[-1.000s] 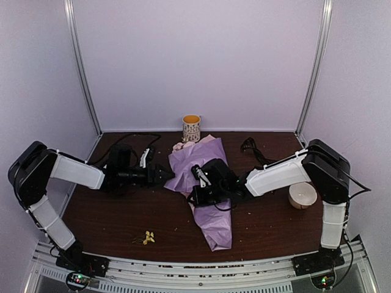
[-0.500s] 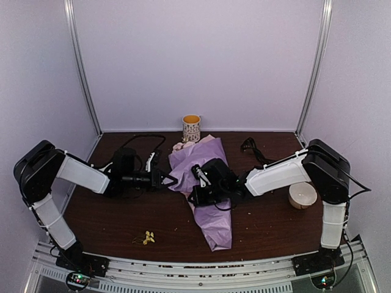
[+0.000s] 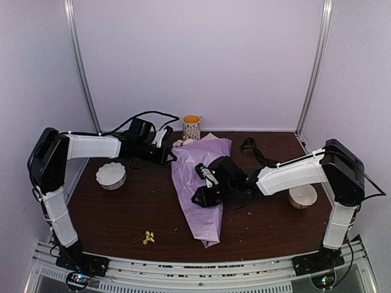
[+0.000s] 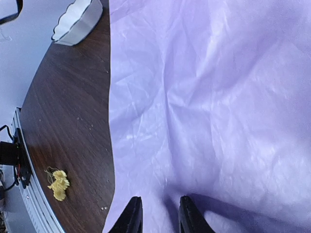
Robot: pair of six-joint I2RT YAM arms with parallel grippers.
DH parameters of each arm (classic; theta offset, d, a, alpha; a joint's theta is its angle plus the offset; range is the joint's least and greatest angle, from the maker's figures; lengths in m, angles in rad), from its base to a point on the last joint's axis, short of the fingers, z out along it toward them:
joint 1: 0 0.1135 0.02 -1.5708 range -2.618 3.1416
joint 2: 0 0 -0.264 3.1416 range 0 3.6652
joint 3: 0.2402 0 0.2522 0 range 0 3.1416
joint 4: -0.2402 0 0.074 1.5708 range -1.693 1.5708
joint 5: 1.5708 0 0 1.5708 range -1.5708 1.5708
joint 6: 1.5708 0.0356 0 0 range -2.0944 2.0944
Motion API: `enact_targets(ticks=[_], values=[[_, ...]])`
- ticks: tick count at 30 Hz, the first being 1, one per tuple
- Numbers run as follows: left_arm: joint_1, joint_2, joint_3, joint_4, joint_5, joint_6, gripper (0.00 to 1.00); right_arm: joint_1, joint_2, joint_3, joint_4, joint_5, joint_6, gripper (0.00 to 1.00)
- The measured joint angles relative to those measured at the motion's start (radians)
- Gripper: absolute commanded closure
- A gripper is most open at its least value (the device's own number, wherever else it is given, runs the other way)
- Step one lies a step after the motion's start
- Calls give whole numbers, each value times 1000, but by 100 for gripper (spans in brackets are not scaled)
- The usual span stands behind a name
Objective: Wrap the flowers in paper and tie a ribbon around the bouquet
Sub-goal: Pass from the right arm to the left, then press the fold line on the folded bouquet.
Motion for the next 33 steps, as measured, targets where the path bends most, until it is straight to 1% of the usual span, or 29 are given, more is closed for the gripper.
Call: enact_targets(ticks=[3, 6, 12, 17, 20, 24, 29, 33], values=[[3, 74, 62, -87, -44, 61, 100, 9, -9, -52, -4, 0, -15, 73], [3, 141, 88, -149, -84, 104, 100, 31, -9, -94, -27, 0, -36, 73], [6, 215, 113, -231, -138, 158, 100, 117, -12, -101, -83, 33, -122, 74], [6, 220, 117, -233, -146, 176, 100, 186, -60, -101, -173, 79, -204, 79], [6, 222, 127, -234, -152, 184, 100, 206, -92, -95, -224, 93, -246, 81], [6, 229, 146, -232, -161, 193, 100, 215, -89, -64, -275, 103, -279, 85], [6, 246, 167, -234, -172, 204, 100, 224, -35, -47, -290, 106, -286, 88], [6, 262, 182, -248, -175, 214, 100, 266, -37, -75, -282, 110, -282, 90]])
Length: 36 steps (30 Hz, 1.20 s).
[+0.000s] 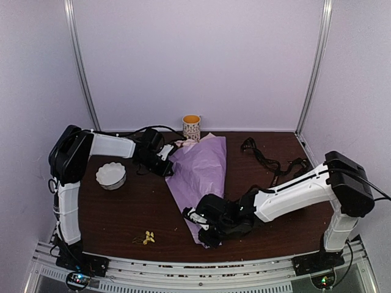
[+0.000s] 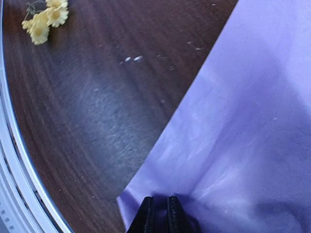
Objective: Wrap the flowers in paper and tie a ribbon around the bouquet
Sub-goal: Press the fold line on the folded bouquet, then pick up the ribbon from the corner of the board.
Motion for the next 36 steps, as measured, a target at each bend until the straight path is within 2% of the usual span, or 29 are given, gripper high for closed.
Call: enact_targets(ticks=[7, 14, 21, 27, 30, 33, 36], values=[[-1, 12, 16, -13, -6, 18, 100, 85, -88, -89, -19, -5, 27, 89], [1, 12, 18, -12, -7, 27, 100, 73, -207, -90, -68, -33, 12, 84], [1, 12, 19, -11, -7, 29, 100, 13, -74, 34, -67, 10, 4, 84], [1, 12, 20, -14, -6, 30, 100, 15, -36, 34, -161, 23, 3, 82], [1, 12, 20, -14, -6, 31, 100, 18, -108, 13, -219, 44, -5, 79], [1, 12, 23, -15, -6, 34, 100, -7, -256, -32, -259, 73, -6, 67], [1, 12, 33, -16, -2, 37, 100, -153, -409, -68, -250, 104, 26, 62]])
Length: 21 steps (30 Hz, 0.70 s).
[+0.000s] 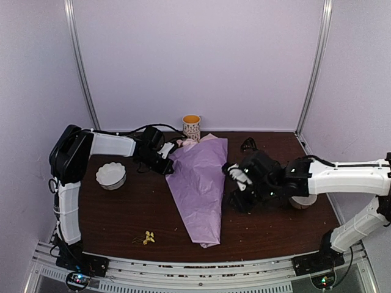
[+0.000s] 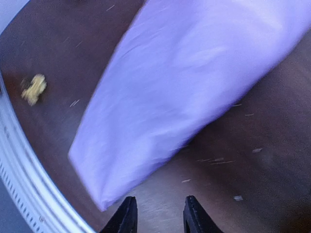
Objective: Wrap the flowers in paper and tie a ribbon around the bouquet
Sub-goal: Pick up the ribbon from the corner of the board.
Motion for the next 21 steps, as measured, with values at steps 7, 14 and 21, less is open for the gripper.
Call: enact_targets(ticks=[7, 14, 21], values=[[0, 0, 1, -5, 7, 1, 100, -536, -4, 33, -54, 179, 109, 54], [0, 2, 1, -6, 15, 1, 100, -843, 207, 214, -84, 150, 85, 54], [0, 2, 1, -5, 28, 1, 100, -940, 457, 315, -148, -6, 74, 55]])
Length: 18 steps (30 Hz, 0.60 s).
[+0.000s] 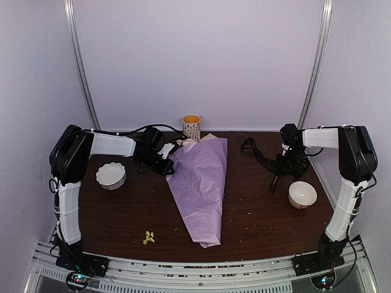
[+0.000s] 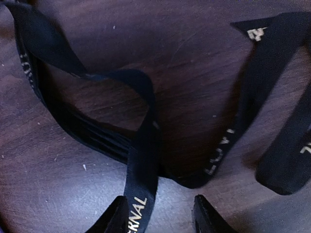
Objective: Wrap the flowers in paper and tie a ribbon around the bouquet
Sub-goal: Pick up the ribbon from the corner of the board.
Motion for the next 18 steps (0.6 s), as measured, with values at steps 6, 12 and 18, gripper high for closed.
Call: enact_targets(ticks=[6, 12, 18], values=[[0, 10, 0, 0, 5, 0, 100, 4, 114, 94, -82, -72, -29, 59], [0, 24, 0, 0, 7, 0, 100, 2, 158, 203, -177, -113, -87, 81], [0, 28, 12, -10, 4, 6, 100, 2, 192, 241, -230, -135, -127, 72]])
